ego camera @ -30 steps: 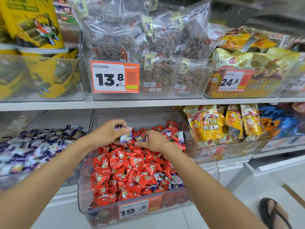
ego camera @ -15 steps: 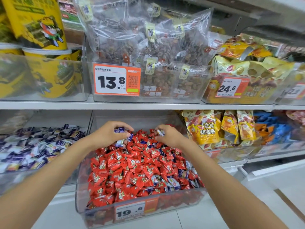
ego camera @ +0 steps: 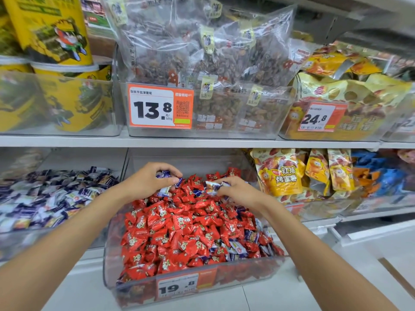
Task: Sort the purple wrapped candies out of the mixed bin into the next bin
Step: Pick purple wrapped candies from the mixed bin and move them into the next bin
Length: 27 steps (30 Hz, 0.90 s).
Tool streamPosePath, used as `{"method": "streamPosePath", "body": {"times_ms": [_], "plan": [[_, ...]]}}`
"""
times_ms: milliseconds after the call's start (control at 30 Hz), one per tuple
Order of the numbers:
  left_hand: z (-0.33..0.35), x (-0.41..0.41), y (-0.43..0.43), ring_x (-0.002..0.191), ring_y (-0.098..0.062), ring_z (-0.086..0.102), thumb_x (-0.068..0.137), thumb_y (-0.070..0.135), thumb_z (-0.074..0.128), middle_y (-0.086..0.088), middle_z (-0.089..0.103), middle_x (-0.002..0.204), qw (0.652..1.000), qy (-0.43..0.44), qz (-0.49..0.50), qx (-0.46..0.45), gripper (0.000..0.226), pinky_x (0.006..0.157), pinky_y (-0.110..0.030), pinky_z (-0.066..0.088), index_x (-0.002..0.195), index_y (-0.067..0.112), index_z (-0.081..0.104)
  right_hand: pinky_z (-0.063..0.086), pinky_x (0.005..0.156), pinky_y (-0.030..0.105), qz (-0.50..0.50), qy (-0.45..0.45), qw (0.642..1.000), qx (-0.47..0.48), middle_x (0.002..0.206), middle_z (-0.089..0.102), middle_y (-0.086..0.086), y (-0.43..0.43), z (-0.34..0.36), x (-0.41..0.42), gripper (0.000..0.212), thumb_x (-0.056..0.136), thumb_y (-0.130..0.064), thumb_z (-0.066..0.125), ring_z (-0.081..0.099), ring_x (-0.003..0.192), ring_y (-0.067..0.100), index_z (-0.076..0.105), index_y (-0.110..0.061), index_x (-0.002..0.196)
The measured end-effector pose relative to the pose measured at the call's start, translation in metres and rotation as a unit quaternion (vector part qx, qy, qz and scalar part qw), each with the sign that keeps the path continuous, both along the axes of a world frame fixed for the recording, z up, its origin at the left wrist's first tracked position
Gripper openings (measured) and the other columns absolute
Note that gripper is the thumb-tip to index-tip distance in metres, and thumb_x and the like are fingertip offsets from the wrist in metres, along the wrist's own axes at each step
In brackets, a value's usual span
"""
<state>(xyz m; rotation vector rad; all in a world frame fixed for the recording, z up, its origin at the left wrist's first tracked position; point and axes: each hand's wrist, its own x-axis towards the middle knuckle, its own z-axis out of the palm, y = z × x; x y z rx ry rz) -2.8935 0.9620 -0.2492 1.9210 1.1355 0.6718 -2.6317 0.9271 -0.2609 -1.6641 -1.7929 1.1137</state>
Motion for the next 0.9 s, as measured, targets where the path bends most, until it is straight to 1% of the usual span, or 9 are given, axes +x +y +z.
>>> {"method": "streamPosePath", "body": {"times_ms": [67,133,200,300,467,633,700,833,900], "plan": [[0.002,0.0,-0.001,0.074,-0.006,0.067,0.091,0.022,0.066,0.004,0.073,0.083,1.0,0.001,0.007,0.009,0.007,0.075,-0.024,0.047,0.095,0.024,0.071,0.027,0.065,0.041,-0.005,0.034,0.999,-0.005,0.066,0.051,0.006,-0.008,0.004,0.004,0.014,0.094,-0.018,0.055,0.032,0.063,0.023,0.062,-0.023,0.083],[0.006,0.0,-0.006,0.065,0.004,0.063,0.091,0.017,0.065,0.004,0.07,0.081,0.999,-0.007,0.019,0.031,0.006,0.069,-0.013,0.043,0.094,0.018,0.07,0.03,0.064,0.038,-0.007,0.038,0.999,-0.003,0.071,0.05,0.006,-0.014,0.01,0.005,0.013,0.096,-0.024,0.056,0.037,0.065,0.023,0.069,-0.02,0.096],[0.012,-0.001,-0.015,0.059,0.01,0.058,0.092,0.014,0.064,0.005,0.068,0.084,0.998,-0.009,0.036,0.059,0.006,0.061,-0.007,0.04,0.093,0.014,0.07,0.031,0.055,0.022,-0.001,0.022,1.0,0.014,0.071,0.044,0.005,-0.02,0.021,0.002,0.024,0.099,-0.026,0.053,0.038,0.055,0.013,0.067,-0.018,0.117],[0.021,-0.011,-0.03,0.077,0.005,0.061,0.091,0.019,0.067,0.01,0.068,0.088,0.995,0.003,0.051,0.087,0.004,0.069,-0.008,0.041,0.089,0.02,0.07,0.028,0.047,0.017,0.024,-0.016,0.999,0.041,0.068,0.039,0.001,-0.027,0.033,-0.008,0.025,0.101,-0.026,0.051,0.032,0.049,0.007,0.066,-0.018,0.119],[0.043,-0.049,-0.062,0.086,0.001,0.061,0.088,0.022,0.069,0.013,0.07,0.092,0.989,0.005,0.065,0.129,0.004,0.072,-0.007,0.041,0.086,0.024,0.07,0.032,0.058,0.033,0.061,-0.079,0.993,0.058,0.068,0.045,0.006,-0.041,0.043,-0.047,0.017,0.098,-0.03,0.053,0.038,0.058,0.019,0.064,-0.028,0.085],[0.043,-0.135,-0.078,0.086,-0.008,0.064,0.088,0.026,0.07,0.016,0.068,0.09,0.983,0.056,0.108,0.14,0.008,0.081,-0.027,0.046,0.082,0.031,0.067,0.027,0.056,0.031,0.105,-0.114,0.981,0.117,0.062,0.042,-0.002,-0.051,0.064,-0.116,0.031,0.101,-0.03,0.049,0.033,0.054,0.015,0.05,-0.034,0.07],[0.034,-0.174,-0.079,0.086,0.001,0.06,0.088,0.022,0.069,0.015,0.066,0.09,0.979,0.082,0.135,0.125,0.009,0.078,-0.025,0.042,0.082,0.028,0.066,0.027,0.051,0.027,0.123,-0.114,0.975,0.145,0.061,0.041,-0.006,-0.047,0.071,-0.154,0.031,0.101,-0.027,0.049,0.033,0.051,0.012,0.048,-0.03,0.07],[0.021,-0.245,-0.07,0.082,-0.003,0.058,0.089,0.019,0.068,0.01,0.065,0.092,0.967,0.137,0.19,0.102,0.008,0.07,-0.025,0.039,0.084,0.023,0.065,0.03,0.049,0.027,0.163,-0.109,0.97,0.147,0.068,0.048,-0.008,-0.021,0.072,-0.233,0.011,0.101,-0.029,0.05,0.038,0.052,0.013,0.058,-0.026,0.094],[0.019,-0.27,-0.058,0.086,-0.014,0.06,0.089,0.021,0.068,0.007,0.065,0.092,0.955,0.17,0.216,0.108,0.008,0.069,-0.026,0.04,0.084,0.024,0.064,0.032,0.047,0.024,0.176,-0.138,0.964,0.143,0.079,0.053,-0.003,0.002,0.065,-0.268,0.024,0.101,-0.031,0.049,0.043,0.054,0.013,0.061,-0.019,0.118]]}}
